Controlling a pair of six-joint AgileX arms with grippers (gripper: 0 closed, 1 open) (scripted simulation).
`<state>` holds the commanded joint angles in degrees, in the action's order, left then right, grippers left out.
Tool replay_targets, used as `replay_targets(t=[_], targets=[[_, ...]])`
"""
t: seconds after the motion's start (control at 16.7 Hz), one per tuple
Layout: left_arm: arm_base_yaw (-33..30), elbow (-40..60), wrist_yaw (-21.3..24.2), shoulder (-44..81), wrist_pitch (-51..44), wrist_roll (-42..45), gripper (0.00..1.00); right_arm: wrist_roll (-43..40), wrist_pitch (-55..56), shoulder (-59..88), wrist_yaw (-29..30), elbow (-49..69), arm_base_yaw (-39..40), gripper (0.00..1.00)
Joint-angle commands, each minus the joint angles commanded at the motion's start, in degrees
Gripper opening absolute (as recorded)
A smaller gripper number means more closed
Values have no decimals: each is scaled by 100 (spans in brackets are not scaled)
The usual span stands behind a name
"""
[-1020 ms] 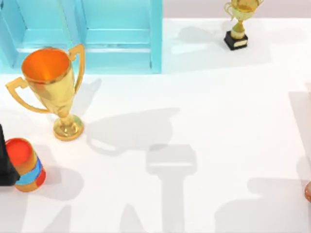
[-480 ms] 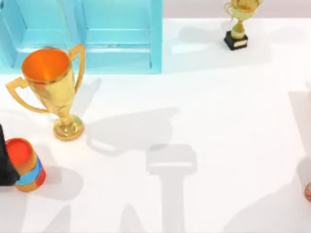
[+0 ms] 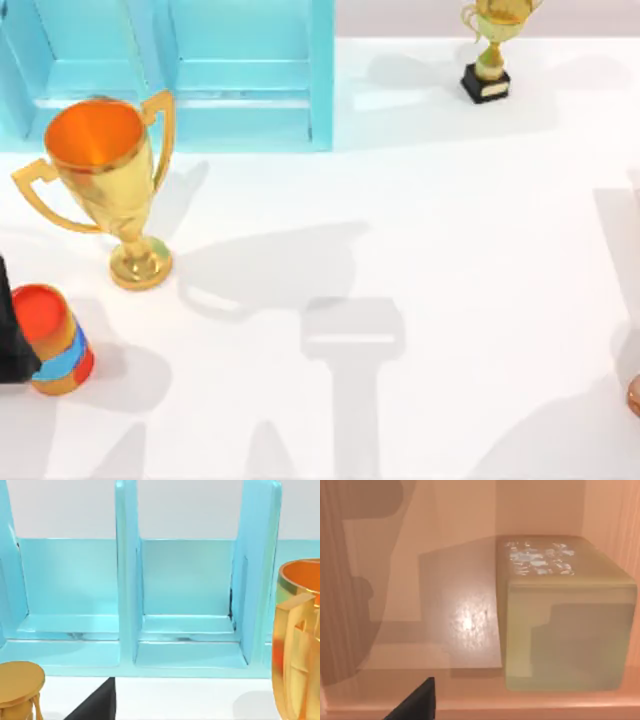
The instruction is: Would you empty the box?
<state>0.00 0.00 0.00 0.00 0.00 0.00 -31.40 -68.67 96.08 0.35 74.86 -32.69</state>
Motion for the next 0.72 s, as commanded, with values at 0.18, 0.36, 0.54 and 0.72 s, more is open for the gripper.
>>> replay_targets(t=[0.18,0.36,0.54,0.72], targets=[[0,0,0,0,0,0,100,4,726,194,1,-505,-3,100],[0,0,0,0,0,0,100,6,1591,424,1,-1081,-4,100],[0,0,0,0,0,0,100,0,2011,571,2,-1416,-11,100],[0,0,0,0,0,0,100,-1,2030,580,2,-1431,-12,100]])
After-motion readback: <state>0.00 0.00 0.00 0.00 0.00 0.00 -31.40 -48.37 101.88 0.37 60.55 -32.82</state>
